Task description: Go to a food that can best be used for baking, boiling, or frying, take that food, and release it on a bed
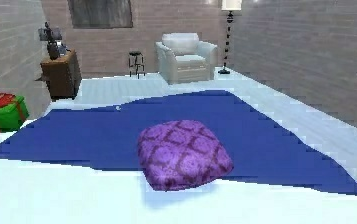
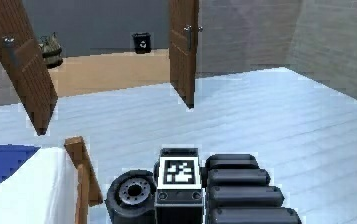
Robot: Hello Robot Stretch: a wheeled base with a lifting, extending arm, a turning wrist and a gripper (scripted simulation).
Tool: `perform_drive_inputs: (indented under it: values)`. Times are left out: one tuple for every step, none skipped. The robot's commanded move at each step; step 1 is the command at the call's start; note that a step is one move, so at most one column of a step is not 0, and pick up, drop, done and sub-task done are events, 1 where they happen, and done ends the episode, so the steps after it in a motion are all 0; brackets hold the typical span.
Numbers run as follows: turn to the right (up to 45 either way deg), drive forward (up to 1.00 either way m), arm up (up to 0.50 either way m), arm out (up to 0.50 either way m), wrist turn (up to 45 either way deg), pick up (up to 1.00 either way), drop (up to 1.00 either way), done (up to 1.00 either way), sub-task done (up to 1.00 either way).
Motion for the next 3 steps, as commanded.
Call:
perform_drive_inputs:
  values:
    - [6.0,0.00,0.00,0.00,0.0,0.00,0.00,0.00,0.00]
    - [3.0,0.00,0.00,0.00,0.0,0.00,0.00,0.00,0.00]
    - [45.0,0.00,0.00,0.00,0.0,0.00,0.00,0.00,0.00]
